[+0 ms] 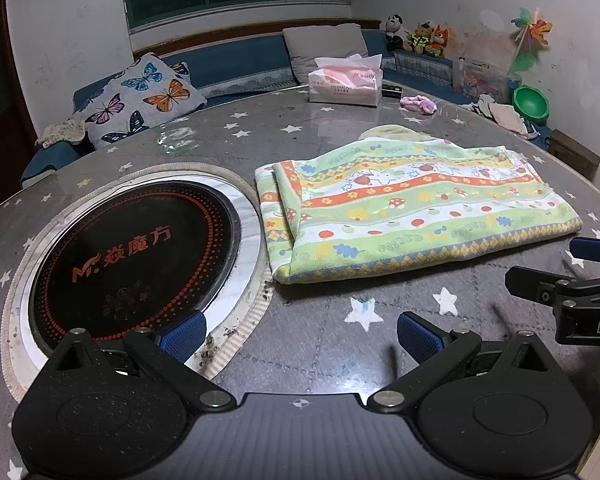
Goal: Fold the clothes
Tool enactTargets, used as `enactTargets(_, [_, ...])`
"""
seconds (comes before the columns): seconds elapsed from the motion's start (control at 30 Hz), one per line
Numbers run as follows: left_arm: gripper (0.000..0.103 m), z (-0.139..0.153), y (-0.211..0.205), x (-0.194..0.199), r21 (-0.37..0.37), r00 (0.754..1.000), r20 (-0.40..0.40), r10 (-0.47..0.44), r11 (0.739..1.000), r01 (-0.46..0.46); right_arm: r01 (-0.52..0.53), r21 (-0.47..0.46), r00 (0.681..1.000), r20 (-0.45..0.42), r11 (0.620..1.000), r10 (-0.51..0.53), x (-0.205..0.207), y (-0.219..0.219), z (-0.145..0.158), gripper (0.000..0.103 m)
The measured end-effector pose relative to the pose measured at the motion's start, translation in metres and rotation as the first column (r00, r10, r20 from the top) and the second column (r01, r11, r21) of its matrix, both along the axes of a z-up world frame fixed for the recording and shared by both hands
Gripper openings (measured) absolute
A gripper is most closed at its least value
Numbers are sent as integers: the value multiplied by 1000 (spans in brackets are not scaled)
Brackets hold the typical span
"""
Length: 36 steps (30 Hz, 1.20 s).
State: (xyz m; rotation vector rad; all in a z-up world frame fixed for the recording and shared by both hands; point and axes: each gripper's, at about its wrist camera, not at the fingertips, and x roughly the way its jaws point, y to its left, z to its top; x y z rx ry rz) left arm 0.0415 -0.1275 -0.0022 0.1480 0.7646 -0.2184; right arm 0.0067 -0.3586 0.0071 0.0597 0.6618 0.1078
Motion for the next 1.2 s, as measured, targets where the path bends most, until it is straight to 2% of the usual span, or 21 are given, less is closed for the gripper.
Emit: enactTargets(1.2, [103, -3, -1, 8, -6, 1000, 1, -6, 1000, 6, -7, -3, 1000, -13, 1000, 7, 12, 4, -5, 103])
